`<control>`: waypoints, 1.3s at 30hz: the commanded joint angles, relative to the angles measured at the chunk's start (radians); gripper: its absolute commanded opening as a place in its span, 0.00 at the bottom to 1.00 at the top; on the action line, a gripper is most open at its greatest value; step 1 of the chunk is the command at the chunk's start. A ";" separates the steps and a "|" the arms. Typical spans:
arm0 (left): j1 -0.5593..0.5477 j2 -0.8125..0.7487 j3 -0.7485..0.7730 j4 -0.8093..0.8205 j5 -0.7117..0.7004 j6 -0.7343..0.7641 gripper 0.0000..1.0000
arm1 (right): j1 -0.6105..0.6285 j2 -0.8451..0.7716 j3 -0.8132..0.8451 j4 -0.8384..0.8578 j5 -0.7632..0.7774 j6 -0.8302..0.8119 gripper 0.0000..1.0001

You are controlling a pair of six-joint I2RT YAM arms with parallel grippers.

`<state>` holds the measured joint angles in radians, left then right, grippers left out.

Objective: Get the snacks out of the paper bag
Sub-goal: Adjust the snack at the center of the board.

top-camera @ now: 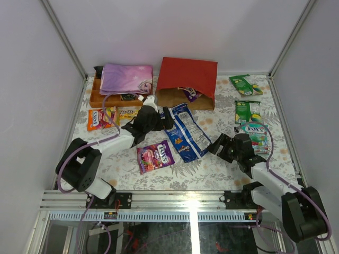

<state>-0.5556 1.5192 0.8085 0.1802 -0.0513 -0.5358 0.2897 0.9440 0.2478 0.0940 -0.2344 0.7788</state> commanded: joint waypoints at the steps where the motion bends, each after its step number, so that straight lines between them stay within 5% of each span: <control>1: -0.007 -0.009 0.017 -0.004 -0.044 0.032 1.00 | -0.018 0.104 -0.041 0.193 -0.048 0.094 0.79; 9: -0.007 -0.026 0.000 -0.017 -0.061 0.042 1.00 | -0.017 0.313 -0.126 0.521 -0.105 0.204 0.56; 21: -0.009 -0.014 0.013 -0.025 -0.055 0.046 1.00 | -0.016 0.607 -0.162 0.911 -0.145 0.294 0.53; 25: -0.008 -0.025 0.017 -0.044 -0.073 0.059 1.00 | -0.017 0.664 -0.161 1.007 -0.179 0.309 0.39; 28: -0.006 -0.039 0.019 -0.059 -0.099 0.074 1.00 | -0.017 0.590 -0.138 0.915 -0.191 0.279 0.18; 31: -0.007 -0.048 0.023 -0.077 -0.130 0.091 1.00 | -0.017 0.431 -0.051 0.644 -0.173 0.185 0.01; 35: 0.000 -0.064 0.030 -0.097 -0.157 0.111 1.00 | -0.016 0.259 0.140 0.246 -0.145 0.007 0.00; 39: 0.015 -0.087 0.044 -0.111 -0.156 0.115 1.00 | -0.010 0.352 0.304 0.250 -0.316 0.003 0.00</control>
<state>-0.5545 1.4731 0.8089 0.0853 -0.1658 -0.4515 0.2729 1.2358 0.3946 0.4599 -0.4198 0.8669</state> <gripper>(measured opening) 0.996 0.014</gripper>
